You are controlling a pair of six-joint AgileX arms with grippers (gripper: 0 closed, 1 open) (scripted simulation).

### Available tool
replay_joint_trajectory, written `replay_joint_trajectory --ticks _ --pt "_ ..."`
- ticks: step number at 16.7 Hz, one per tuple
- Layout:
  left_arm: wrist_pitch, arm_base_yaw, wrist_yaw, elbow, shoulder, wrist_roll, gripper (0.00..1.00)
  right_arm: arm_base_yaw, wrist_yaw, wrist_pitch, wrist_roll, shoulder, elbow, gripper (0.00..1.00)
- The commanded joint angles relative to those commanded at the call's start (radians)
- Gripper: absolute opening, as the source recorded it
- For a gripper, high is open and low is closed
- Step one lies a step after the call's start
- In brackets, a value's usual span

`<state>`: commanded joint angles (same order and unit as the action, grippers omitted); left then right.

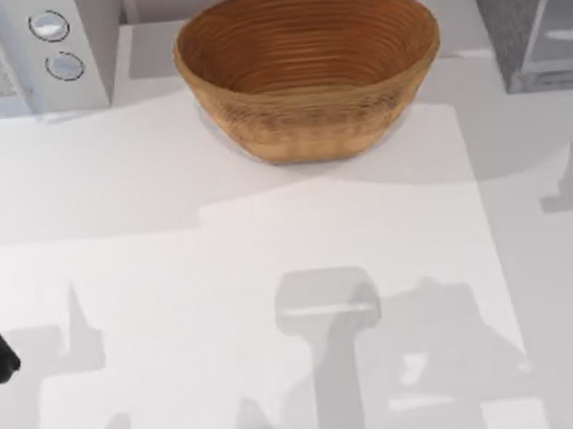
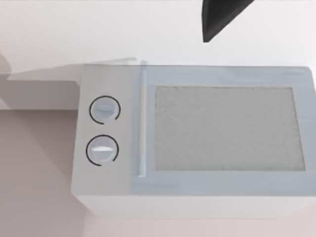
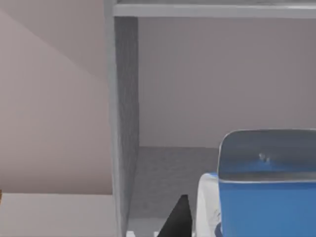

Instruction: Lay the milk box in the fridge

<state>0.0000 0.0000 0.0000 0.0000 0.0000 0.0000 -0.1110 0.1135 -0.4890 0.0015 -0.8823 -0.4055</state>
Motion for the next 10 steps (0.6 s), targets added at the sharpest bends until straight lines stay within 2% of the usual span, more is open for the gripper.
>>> replay_joint_trajectory --ticks 10 --pt "0.000 0.000 0.000 0.000 0.000 0.000 1.00 -0.122 0.110 -0.528 0.007 -0.964 -0.427 0.00"
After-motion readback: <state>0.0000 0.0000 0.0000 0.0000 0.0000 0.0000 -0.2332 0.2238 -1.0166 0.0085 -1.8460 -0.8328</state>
